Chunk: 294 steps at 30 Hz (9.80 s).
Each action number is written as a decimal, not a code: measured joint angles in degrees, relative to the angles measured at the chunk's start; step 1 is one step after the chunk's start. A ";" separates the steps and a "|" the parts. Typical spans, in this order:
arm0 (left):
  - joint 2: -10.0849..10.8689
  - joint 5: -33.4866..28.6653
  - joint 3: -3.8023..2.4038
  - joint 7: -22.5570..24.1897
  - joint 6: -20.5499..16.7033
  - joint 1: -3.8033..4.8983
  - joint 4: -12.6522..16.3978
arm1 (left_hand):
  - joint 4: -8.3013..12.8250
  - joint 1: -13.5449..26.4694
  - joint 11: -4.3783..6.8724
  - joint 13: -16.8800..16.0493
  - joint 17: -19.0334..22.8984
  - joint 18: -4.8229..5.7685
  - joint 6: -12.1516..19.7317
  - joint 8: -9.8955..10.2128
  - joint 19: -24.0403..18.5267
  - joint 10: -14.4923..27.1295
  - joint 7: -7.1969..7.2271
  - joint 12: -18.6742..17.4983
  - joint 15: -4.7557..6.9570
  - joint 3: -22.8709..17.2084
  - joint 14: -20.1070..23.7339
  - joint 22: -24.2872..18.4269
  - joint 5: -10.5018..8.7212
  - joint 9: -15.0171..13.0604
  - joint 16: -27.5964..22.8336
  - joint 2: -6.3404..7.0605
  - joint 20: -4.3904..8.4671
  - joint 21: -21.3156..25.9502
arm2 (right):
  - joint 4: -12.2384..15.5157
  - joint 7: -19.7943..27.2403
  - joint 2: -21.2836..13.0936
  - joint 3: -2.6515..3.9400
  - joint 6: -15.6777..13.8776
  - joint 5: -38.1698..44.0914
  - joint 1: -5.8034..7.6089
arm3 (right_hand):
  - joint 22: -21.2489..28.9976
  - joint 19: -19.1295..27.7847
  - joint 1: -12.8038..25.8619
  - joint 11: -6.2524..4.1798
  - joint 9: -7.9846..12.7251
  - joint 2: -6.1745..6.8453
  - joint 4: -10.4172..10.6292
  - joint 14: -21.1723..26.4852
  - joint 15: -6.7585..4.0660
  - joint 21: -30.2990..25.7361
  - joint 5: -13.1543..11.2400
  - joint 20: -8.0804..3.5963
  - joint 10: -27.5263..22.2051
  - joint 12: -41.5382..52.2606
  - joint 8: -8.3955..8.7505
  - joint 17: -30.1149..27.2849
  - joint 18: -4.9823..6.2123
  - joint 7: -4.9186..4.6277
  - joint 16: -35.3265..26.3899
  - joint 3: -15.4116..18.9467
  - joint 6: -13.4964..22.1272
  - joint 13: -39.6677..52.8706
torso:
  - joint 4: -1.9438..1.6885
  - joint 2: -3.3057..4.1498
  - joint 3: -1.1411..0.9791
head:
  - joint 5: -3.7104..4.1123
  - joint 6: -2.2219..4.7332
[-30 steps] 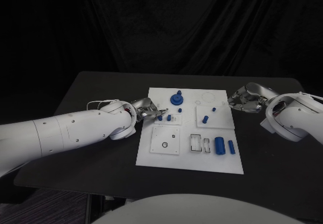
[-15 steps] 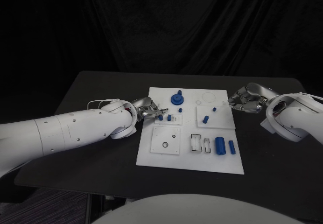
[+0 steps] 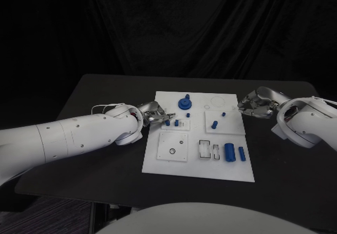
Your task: Assemble the parts on the task board
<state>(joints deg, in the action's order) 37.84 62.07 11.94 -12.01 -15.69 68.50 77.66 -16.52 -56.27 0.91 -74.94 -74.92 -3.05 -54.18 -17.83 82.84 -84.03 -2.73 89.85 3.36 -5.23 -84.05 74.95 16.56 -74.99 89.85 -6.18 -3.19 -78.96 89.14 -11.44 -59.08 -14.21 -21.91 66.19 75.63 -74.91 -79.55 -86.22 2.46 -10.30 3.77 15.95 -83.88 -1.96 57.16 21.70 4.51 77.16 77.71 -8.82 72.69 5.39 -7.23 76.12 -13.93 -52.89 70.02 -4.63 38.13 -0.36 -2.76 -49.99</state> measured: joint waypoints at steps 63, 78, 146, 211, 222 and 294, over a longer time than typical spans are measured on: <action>0.45 0.00 -0.05 -0.72 1.13 0.05 0.39 | -0.26 2.70 0.00 0.00 0.01 0.00 -3.12 -1.65 0.31 0.00 0.75 0.00 0.00 8.52 0.00 -0.03 -5.49 0.13 0.00 -4.19 0.31 -0.60 | -0.20 -0.24 0.10 0.00 0.84 -0.07 -0.16 | -0.01 0.21 0.22 0.00 0.00 0.22 -0.16 0.00 -0.01 -0.61 0.00 0.21 0.00 -0.01 0.00 -0.15 0.00 0.00 0.00 -0.16 0.00 -0.16 | 0.08 -0.07 -0.04 | -0.09 0.00; 0.57 0.00 -0.09 -1.35 1.40 0.04 0.73 | 0.41 -5.35 1.02 0.00 -0.03 0.00 -5.13 -0.93 0.51 -0.03 1.60 0.00 0.85 10.03 0.00 -0.04 -0.75 0.04 0.00 -2.20 0.93 -0.60 | -0.23 -0.25 0.11 0.00 0.93 -0.09 -0.26 | 0.00 0.21 0.22 0.00 0.00 0.22 -0.16 0.00 -0.01 -0.61 0.00 0.21 0.00 -0.05 0.00 -0.15 0.00 0.00 0.00 -0.16 0.00 -0.24 | 0.01 -0.01 -0.04 | 0.05 0.00; 1.92 4.11 0.16 -2.58 -1.43 -0.10 2.95 | 0.11 -17.52 0.99 -0.01 0.01 0.00 -5.22 4.10 0.09 -0.01 1.50 0.00 0.83 -0.72 0.00 -0.05 8.42 0.08 0.00 4.12 0.92 0.00 | -0.61 -0.23 0.28 0.00 1.17 -0.20 -0.54 | -0.01 0.42 0.22 0.21 0.00 0.23 0.00 0.00 -0.01 -1.11 0.00 0.00 -0.20 -0.21 0.00 -0.46 0.00 0.00 -0.26 -0.31 0.00 -0.54 | -0.01 -0.12 -0.02 | 0.10 0.00; 1.28 6.06 0.17 -3.25 -1.94 -0.07 2.93 | -0.37 7.86 0.99 0.00 -0.03 0.00 -7.36 1.05 0.31 -0.01 1.39 0.00 0.83 11.20 0.00 -0.05 -9.10 -0.06 0.00 -4.52 1.13 -0.38 | -0.81 -0.27 0.43 0.00 1.46 -0.33 -0.75 | -0.02 0.42 0.22 0.21 0.00 0.23 0.00 0.00 0.00 -1.37 0.00 0.00 -0.20 -0.04 0.00 -0.45 0.00 0.00 -0.25 -0.31 0.00 -0.55 | -0.02 0.05 -0.03 | -0.05 0.00; 1.39 6.06 0.18 -1.68 -2.89 -0.07 2.66 | -0.21 5.27 0.99 0.00 -0.02 -0.01 -5.53 -3.14 0.31 -0.01 1.44 0.00 0.83 13.21 0.00 -0.05 -4.01 -0.06 0.00 -9.26 1.13 -0.38 | -0.84 -0.28 0.49 0.00 1.51 -0.34 -0.77 | -0.01 0.42 0.22 0.20 0.00 0.23 0.00 0.00 0.00 -1.37 0.00 0.00 -0.20 -0.21 0.00 -0.50 0.00 0.00 -0.25 -0.31 0.00 -0.49 | -0.01 0.03 -0.02 | -0.09 0.00; 1.36 6.09 -0.02 -0.31 1.75 -0.04 2.41 | 0.24 -16.77 0.89 -0.11 0.01 -0.01 -1.60 -3.46 -0.12 -0.07 1.60 0.24 0.82 6.50 0.00 -0.03 10.21 -0.07 0.00 -1.32 1.12 0.73 | -0.90 -0.32 0.49 0.00 1.97 -1.47 -0.82 | -0.02 0.42 0.22 0.01 0.00 0.23 -0.15 0.00 -0.01 -1.81 0.00 0.00 -0.40 -0.28 0.00 -0.56 0.89 0.00 -0.49 -0.47 0.00 -0.63 | 0.01 0.02 -0.03 | -0.24 0.00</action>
<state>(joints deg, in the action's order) 39.20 68.16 11.92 -12.32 -13.94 68.46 80.07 -16.28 -73.05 1.81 -75.06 -74.91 -3.06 -55.78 -21.29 82.72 -84.10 -1.13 90.09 4.18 1.27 -84.05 74.92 26.77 -75.06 89.85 -7.50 -2.06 -78.23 88.24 -11.76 -58.59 -14.21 -19.94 64.72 74.80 -74.93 -79.13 -86.00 2.47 -10.30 3.99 15.80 -83.88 -1.96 55.36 21.70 4.51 76.75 77.43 -8.82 72.13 6.28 -7.23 75.63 -14.39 -52.89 69.39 -4.61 38.16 -0.39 -3.00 -49.99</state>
